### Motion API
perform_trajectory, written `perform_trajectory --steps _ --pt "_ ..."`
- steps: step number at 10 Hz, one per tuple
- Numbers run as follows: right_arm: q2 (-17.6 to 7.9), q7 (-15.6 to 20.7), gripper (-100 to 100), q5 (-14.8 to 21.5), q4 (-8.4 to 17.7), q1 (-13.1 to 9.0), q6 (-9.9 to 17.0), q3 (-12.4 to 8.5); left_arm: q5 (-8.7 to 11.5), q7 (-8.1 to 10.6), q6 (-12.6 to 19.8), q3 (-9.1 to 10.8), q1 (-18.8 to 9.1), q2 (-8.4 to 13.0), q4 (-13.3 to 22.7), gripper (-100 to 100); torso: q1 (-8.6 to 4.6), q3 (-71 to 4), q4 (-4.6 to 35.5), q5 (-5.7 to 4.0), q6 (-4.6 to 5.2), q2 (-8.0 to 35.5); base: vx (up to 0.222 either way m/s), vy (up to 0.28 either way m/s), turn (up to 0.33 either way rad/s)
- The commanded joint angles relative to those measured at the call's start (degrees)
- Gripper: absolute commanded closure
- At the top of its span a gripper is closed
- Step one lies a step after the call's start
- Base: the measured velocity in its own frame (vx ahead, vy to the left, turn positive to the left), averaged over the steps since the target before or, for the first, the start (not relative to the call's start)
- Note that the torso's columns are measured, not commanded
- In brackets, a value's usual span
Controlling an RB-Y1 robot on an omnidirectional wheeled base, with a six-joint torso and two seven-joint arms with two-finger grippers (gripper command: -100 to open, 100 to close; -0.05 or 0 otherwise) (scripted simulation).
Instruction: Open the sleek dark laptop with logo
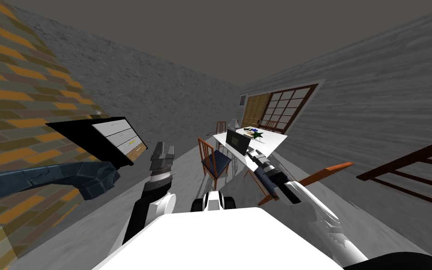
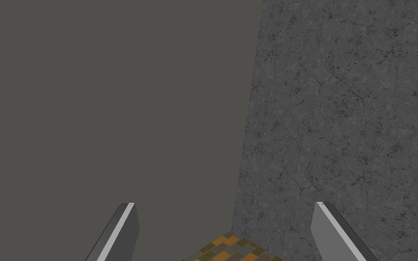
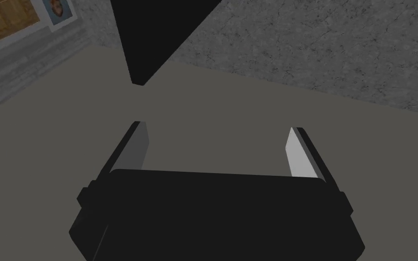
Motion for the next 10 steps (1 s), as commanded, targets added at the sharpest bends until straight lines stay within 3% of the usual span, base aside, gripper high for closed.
perform_trajectory --steps 1,10 --pt "-4.3 2.4 -100 3.0 1.9 -0.1 0.6 -1.6 0.0 0.00 0.0 0.00 0.0 0.0 0.0 0 0.01 0.0 0.0 0.00 0.01 0.0 0.050 0.027 0.065" --pt "-18.6 10.7 -100 13.8 9.2 -1.3 3.5 -7.1 0.0 0.00 0.0 0.00 0.0 0.0 0.0 0 -0.01 0.0 0.0 -0.01 0.01 0.0 0.050 0.021 0.090"
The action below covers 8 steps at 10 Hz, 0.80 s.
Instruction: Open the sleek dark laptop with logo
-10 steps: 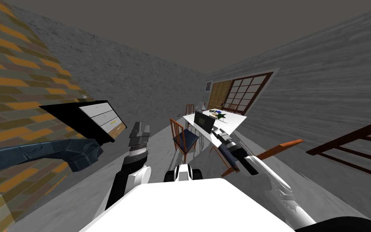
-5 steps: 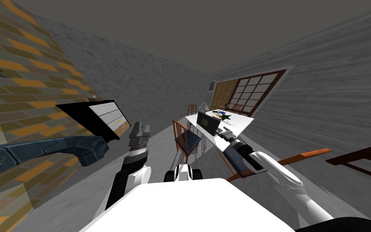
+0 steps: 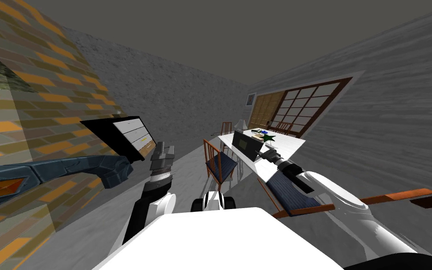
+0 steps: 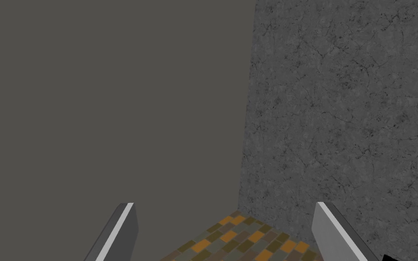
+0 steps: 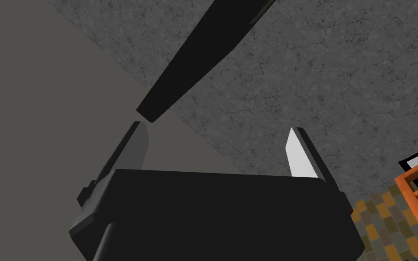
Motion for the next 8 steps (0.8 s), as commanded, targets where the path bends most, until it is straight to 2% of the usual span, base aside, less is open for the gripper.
perform_trajectory --steps 1,3,5,6,8 --pt "-3.6 2.1 -100 2.7 1.8 -0.4 0.9 -1.2 0.0 0.00 0.0 0.00 0.0 0.0 0.0 0 -0.02 0.0 0.0 0.00 0.00 0.0 0.040 0.014 0.067" --pt "-6.0 3.4 -100 4.5 3.1 -0.6 1.4 -2.0 0.0 0.00 0.0 0.00 0.0 0.0 0.0 0 0.02 0.0 0.0 0.02 -0.03 0.0 0.031 0.014 0.064" --pt "-5.3 3.0 -100 3.9 2.3 0.0 1.2 -2.2 0.0 0.00 0.0 0.00 0.0 0.0 0.0 0 -0.01 0.0 0.0 -0.01 0.01 0.0 0.007 0.002 0.009" --pt "-5.3 3.0 100 3.9 2.3 0.0 1.2 -2.2 0.0 0.00 0.0 0.00 0.0 0.0 0.0 0 -0.02 0.0 0.0 -0.01 0.00 0.0 0.000 0.000 0.000" --pt "-7.6 -0.7 100 1.4 3.9 0.2 0.9 -1.9 0.0 0.00 0.0 0.00 0.0 0.0 0.0 0 -0.11 0.0 -0.3 -0.32 -0.11 -0.1 0.014 -0.047 0.037"
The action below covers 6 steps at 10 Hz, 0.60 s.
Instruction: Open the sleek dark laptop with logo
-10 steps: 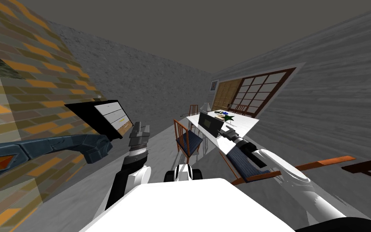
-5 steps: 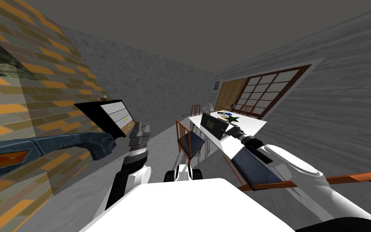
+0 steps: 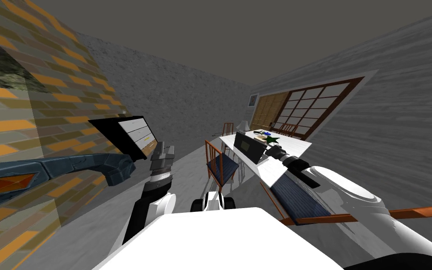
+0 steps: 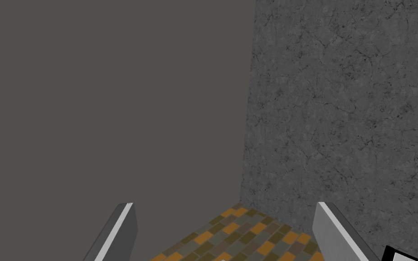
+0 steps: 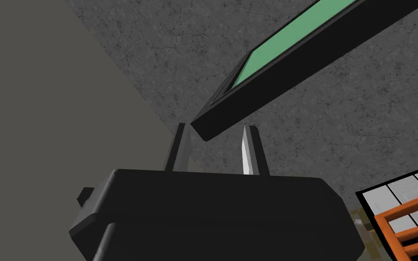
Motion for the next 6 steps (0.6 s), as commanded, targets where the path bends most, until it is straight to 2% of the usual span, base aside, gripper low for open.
perform_trajectory --steps 1,2,4,5,6 --pt "-2.6 -4.5 100 -3.0 2.1 0.7 -0.9 1.0 0.0 0.00 0.0 0.00 0.0 0.0 0.0 0 -0.23 -0.1 -0.1 -0.10 -0.01 -0.2 -0.015 -0.053 0.070" --pt "-2.6 -4.7 100 -3.0 2.1 0.7 -0.9 1.0 0.0 0.00 0.0 0.00 0.0 0.0 0.0 0 -0.45 -0.2 -0.1 -0.13 0.08 -0.4 -0.007 -0.040 0.021" --pt "-4.9 -8.2 100 -5.4 3.7 1.0 -1.3 1.5 0.0 0.00 0.0 0.00 0.0 0.0 0.0 0 -0.50 -0.2 -0.1 -0.16 0.16 -0.4 0.011 -0.051 0.028" --pt "-4.9 -8.5 100 -5.4 3.7 1.0 -1.3 1.5 0.0 0.00 0.0 0.00 0.0 0.0 0.0 0 -0.54 -0.2 -0.1 -0.20 0.12 -0.4 0.012 -0.053 0.018" --pt "-6.0 -10.4 100 -6.7 4.4 1.2 -1.5 1.7 0.0 0.00 0.0 0.01 0.0 0.0 0.0 0 -0.40 -0.2 -0.2 -0.21 0.10 -0.3 0.007 -0.046 0.029"
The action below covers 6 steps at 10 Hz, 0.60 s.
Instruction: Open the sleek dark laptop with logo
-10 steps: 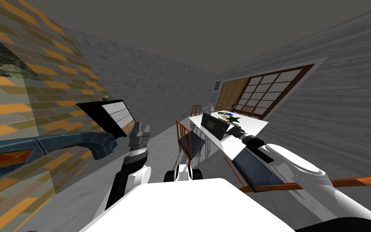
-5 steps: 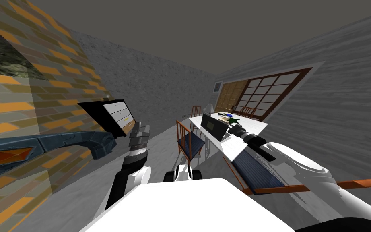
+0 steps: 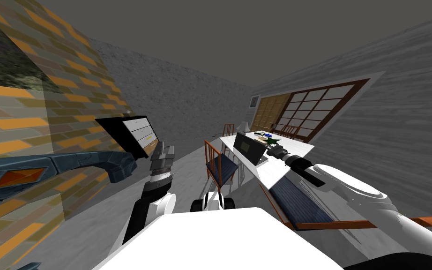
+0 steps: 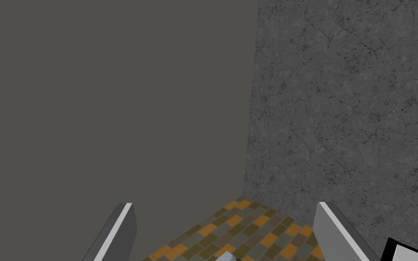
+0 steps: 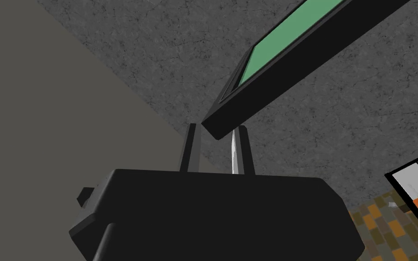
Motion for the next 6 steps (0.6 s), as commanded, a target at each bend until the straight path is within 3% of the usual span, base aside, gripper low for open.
perform_trajectory --steps 1,2,5,6 --pt "-2.4 -4.1 100 -2.7 1.9 0.7 -0.4 1.1 0.0 0.00 0.0 0.00 0.0 0.0 0.0 0 0.01 0.0 0.0 -0.03 -0.04 0.0 0.002 -0.054 0.052" --pt "-2.4 -4.4 100 -2.7 1.9 0.7 -0.4 1.1 0.0 0.00 0.0 0.00 0.0 0.0 0.0 0 -0.11 -0.1 0.0 0.01 -0.02 -0.1 -0.005 -0.041 0.022" --pt "-5.9 -9.6 100 -6.3 4.3 1.2 -1.0 1.8 0.0 0.00 0.0 0.00 0.0 0.0 0.0 0 0.05 0.0 0.1 0.05 -0.01 0.1 0.006 -0.054 0.035" --pt "-5.5 -8.5 100 -5.7 3.4 1.0 -0.7 1.1 0.0 0.00 0.0 0.00 0.0 0.0 0.0 0 0.04 0.0 0.1 0.10 -0.06 0.1 -0.001 -0.037 0.006"
